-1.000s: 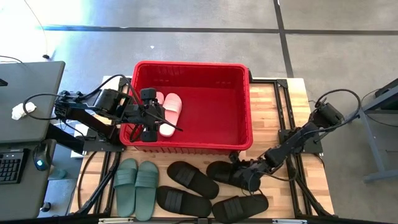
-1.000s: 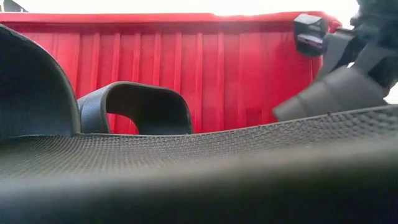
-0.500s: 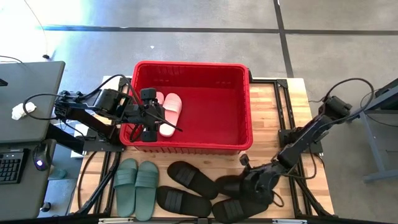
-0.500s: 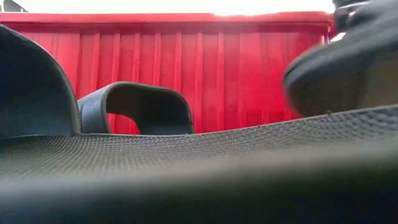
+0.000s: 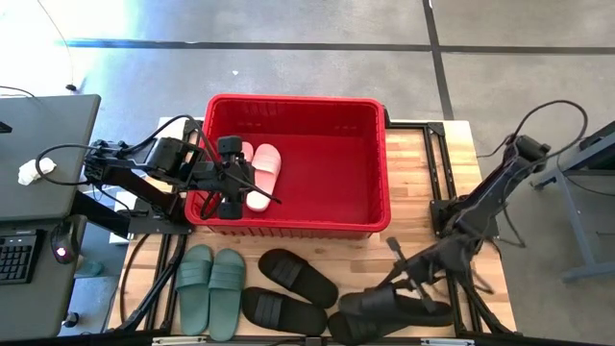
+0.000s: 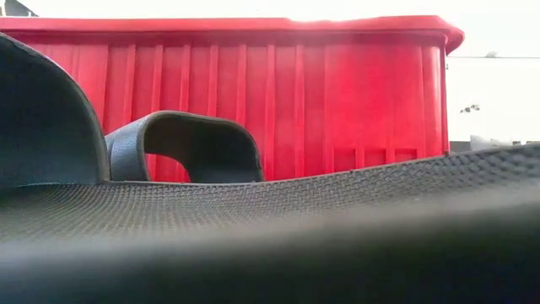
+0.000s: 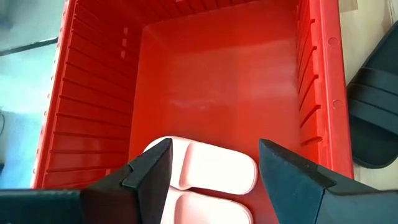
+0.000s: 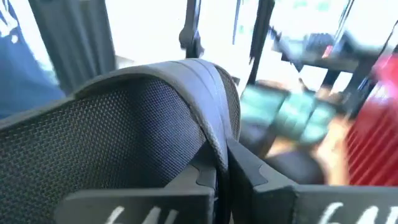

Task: Pick and place slides into bin
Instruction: Put the black slide into the red bin

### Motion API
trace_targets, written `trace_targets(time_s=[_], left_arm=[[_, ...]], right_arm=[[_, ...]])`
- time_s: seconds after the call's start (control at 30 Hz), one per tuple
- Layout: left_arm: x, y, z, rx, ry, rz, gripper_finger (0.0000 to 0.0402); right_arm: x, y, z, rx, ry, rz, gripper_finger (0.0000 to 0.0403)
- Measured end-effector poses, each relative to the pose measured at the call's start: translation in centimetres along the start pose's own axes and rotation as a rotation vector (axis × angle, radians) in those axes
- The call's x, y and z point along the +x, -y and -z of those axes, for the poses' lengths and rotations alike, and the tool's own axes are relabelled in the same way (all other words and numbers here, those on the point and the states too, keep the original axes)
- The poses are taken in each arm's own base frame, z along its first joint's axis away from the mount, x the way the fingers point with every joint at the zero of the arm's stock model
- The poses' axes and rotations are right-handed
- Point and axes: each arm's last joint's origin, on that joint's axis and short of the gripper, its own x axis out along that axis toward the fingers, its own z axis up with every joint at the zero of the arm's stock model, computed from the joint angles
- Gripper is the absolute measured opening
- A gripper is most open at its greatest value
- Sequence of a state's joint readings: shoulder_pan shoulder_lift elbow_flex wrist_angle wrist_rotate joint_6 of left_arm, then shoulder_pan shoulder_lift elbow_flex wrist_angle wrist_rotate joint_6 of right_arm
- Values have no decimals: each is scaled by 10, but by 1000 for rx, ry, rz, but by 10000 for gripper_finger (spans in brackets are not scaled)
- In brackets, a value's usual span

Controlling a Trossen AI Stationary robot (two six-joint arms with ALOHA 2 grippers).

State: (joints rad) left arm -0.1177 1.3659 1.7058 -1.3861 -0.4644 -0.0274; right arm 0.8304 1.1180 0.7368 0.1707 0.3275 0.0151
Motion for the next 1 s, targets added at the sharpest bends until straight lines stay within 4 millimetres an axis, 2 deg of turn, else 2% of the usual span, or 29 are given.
trace_targets(time_s=[0.13,0.3,0.5,0.57,0.67,0.77,0.83,1.0], left_arm=[[0,0,0,2,0,0,221],[0,0,0,22,0,0,221],[0,-1,0,25,0,-40,221],[0,-2,0,42,0,-55,221],[0,-2,0,72,-1,-70,221],[0,-2,0,102,-2,-72,221],[0,-2,0,119,-4,-72,221],[0,-2,1,201,-18,-70,221]], right_arm=[[-11,10,-36,-190,26,78,0],[-27,34,-82,-459,-112,264,0],[-56,81,-142,-546,-128,647,0],[-65,98,-159,-587,-135,737,0],[-68,126,-179,-559,-134,899,0],[-62,155,-191,-458,-177,1118,0],[-51,175,-191,-426,-267,1260,0],[-4,225,-167,-425,-605,1510,0]])
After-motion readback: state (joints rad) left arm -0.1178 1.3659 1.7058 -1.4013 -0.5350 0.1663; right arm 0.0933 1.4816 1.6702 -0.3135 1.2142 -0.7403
